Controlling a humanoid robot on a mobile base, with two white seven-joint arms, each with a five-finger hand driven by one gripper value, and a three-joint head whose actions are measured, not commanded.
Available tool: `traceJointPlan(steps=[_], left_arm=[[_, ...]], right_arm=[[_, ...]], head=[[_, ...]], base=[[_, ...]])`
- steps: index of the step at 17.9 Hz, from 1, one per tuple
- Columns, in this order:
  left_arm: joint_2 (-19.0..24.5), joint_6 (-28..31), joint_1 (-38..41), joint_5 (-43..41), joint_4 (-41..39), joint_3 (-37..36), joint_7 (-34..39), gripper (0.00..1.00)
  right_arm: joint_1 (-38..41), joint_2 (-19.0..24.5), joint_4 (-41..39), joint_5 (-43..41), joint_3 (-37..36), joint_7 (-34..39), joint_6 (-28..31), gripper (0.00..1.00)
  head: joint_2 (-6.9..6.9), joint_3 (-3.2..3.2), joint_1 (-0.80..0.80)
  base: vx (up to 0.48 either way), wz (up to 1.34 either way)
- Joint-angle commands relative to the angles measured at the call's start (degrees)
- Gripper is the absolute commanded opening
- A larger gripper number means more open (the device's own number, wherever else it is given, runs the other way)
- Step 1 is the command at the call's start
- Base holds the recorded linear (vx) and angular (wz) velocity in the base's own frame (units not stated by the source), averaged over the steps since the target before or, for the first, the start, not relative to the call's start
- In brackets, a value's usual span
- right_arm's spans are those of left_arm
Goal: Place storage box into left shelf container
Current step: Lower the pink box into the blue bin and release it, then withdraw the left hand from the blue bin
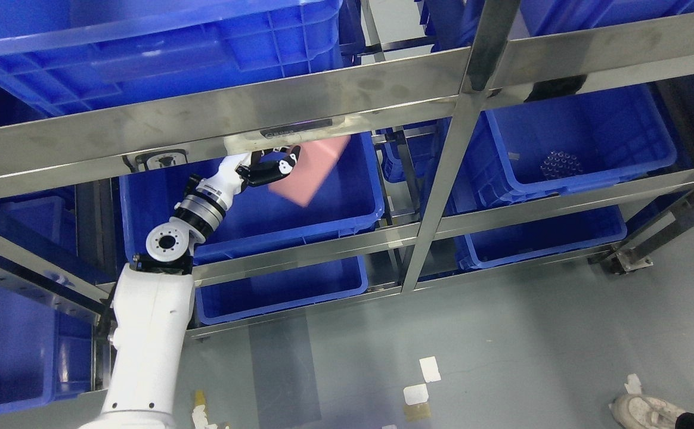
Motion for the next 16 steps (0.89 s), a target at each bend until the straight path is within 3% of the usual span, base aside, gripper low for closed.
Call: traceJointPlan(steps=[1, 5, 6, 7, 9, 11, 14, 16], left_arm=[[2.06, -1.19, -2.77, -11.06, 11.04, 1.64, -1.46, 0.21], [0.48, -1.2, -2.42, -10.35, 8.32, 4.8, -1.02, 0.69], [-1.01, -1.11, -2.33, -9.66, 6.66, 6.29, -1.19, 0.76], [-1.25, -0.67, -2.33, -7.39, 4.99, 8.56, -1.28, 0.76], [-1.25, 0.29, -2.33, 7.23, 2.78, 8.95, -0.24, 0.8], [-1.25, 5.01, -1.02, 16.51, -1.07, 6.4, 8.41, 0.92], [-1.25, 6.01, 4.68, 16.81, -9.41, 1.57, 18.29, 0.99], [-1.25, 6.01, 12.21, 16.81, -19.4, -0.98, 19.98, 0.99]], right_arm=[[-0.17, -1.0, -1.0, -1.23, 0.0, 0.04, 0.08, 1.0], [-0.17, -1.0, -1.0, -1.23, 0.0, -0.05, -0.01, 1.0], [-0.26, -1.0, -1.0, -1.23, 0.0, 0.04, 0.08, 1.0], [-0.18, -1.0, -1.0, -1.23, 0.0, -0.05, 0.08, 1.0], [-0.18, -1.0, -1.0, -1.23, 0.0, -0.05, 0.08, 1.0], [-0.26, -1.0, -1.0, -1.23, 0.0, -0.05, -0.01, 1.0], [-0.17, -1.0, -1.0, -1.23, 0.0, 0.04, -0.01, 1.0], [-0.18, -1.0, -1.0, -1.23, 0.0, -0.05, 0.08, 1.0]], head=[[0.0, 0.0, 0.0], [0.0, 0.0, 0.0], [0.0, 0.0, 0.0], [0.0, 0.0, 0.0], [0.0, 0.0, 0.0], [0.0, 0.0, 0.0], [0.0, 0.0, 0.0], [0.0, 0.0, 0.0]], base=[[0.0, 0.0], [0.0, 0.0], [0.0, 0.0], [0.0, 0.0], [0.0, 0.0], [0.0, 0.0], [0.0, 0.0], [0.0, 0.0]])
